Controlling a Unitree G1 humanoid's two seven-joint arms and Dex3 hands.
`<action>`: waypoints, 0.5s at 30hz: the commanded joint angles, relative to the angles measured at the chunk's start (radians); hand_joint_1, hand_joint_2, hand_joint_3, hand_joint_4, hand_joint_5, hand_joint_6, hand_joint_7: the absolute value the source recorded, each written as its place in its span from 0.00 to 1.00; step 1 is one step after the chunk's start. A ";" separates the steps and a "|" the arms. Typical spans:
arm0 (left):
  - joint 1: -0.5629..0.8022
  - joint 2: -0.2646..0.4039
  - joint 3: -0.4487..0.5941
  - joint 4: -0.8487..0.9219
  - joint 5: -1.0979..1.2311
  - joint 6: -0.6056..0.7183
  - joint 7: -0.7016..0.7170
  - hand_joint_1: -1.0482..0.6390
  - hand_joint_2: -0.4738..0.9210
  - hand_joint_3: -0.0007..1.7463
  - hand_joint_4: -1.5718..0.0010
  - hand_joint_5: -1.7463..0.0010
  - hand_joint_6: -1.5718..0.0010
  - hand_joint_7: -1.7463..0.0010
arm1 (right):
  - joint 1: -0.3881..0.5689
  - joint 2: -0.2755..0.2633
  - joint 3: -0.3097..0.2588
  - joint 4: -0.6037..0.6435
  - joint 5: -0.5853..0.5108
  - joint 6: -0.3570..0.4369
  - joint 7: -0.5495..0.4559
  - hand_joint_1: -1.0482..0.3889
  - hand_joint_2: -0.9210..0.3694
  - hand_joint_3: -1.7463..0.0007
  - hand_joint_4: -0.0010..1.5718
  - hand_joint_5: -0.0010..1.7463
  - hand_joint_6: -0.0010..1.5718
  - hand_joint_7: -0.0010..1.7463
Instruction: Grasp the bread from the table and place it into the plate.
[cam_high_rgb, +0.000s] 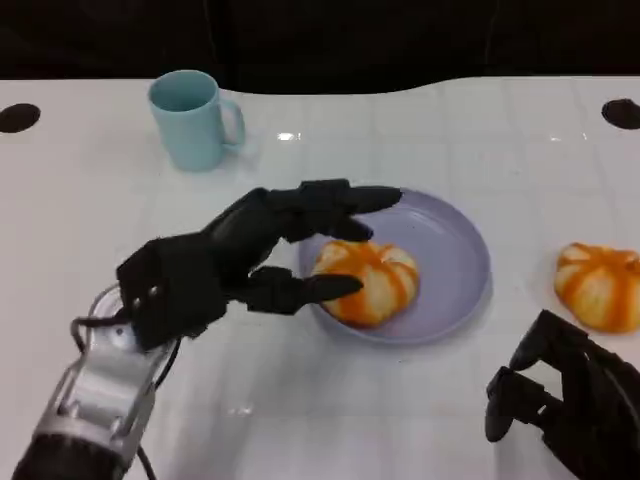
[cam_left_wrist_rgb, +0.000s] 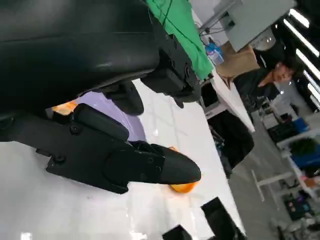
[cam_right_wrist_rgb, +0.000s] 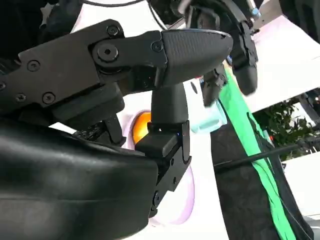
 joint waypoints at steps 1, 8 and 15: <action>0.082 -0.014 0.040 -0.081 -0.070 0.009 -0.002 0.26 1.00 0.16 0.73 0.42 0.58 0.90 | 0.006 -0.011 -0.011 -0.013 0.009 0.000 0.002 0.32 0.00 0.80 0.47 1.00 0.37 0.91; 0.187 -0.095 0.082 -0.118 -0.161 -0.006 0.008 0.26 1.00 0.17 0.64 0.36 0.50 0.84 | 0.004 -0.014 -0.015 -0.015 0.012 0.006 0.003 0.32 0.00 0.80 0.47 1.00 0.37 0.92; 0.341 -0.156 0.113 -0.196 -0.296 0.079 -0.005 0.23 1.00 0.19 0.66 0.13 0.64 0.36 | 0.005 -0.015 -0.014 -0.012 0.013 0.001 0.009 0.32 0.00 0.80 0.47 1.00 0.38 0.92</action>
